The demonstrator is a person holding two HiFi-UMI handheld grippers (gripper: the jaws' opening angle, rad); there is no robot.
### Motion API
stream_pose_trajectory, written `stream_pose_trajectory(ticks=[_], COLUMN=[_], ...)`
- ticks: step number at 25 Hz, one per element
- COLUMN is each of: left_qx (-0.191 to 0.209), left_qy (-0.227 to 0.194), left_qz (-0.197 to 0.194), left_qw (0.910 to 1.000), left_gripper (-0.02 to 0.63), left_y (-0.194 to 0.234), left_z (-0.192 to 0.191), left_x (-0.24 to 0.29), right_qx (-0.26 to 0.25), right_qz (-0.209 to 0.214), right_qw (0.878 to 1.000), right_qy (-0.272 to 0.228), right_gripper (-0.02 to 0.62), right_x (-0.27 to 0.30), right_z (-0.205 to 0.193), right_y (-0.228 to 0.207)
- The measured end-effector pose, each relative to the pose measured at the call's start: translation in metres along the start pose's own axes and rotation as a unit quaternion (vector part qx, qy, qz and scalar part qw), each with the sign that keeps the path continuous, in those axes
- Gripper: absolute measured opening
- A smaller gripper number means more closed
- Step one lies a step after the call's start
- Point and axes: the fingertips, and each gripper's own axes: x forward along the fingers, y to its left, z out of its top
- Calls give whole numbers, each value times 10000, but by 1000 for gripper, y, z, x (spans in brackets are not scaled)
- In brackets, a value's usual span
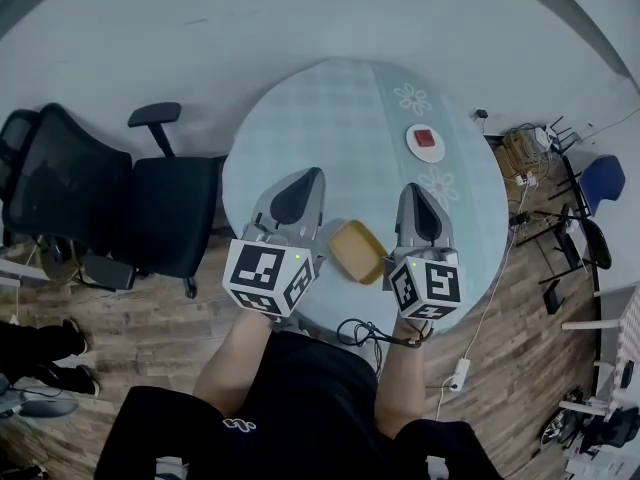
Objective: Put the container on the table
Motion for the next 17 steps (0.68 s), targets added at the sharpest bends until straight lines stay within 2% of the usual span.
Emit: stream_pose_trajectory(ticks=[17], left_qx=[-10], left_qy=[38], left_qz=[61], left_qw=[10000], left_gripper=[3], left_y=[7], left_z=[-7], left_x=[12], right_qx=[-166], right_qz=[196], right_qw=[9997], right_qy=[36], right_gripper=[9], right_x=[15], right_z=[2], right_y=[3])
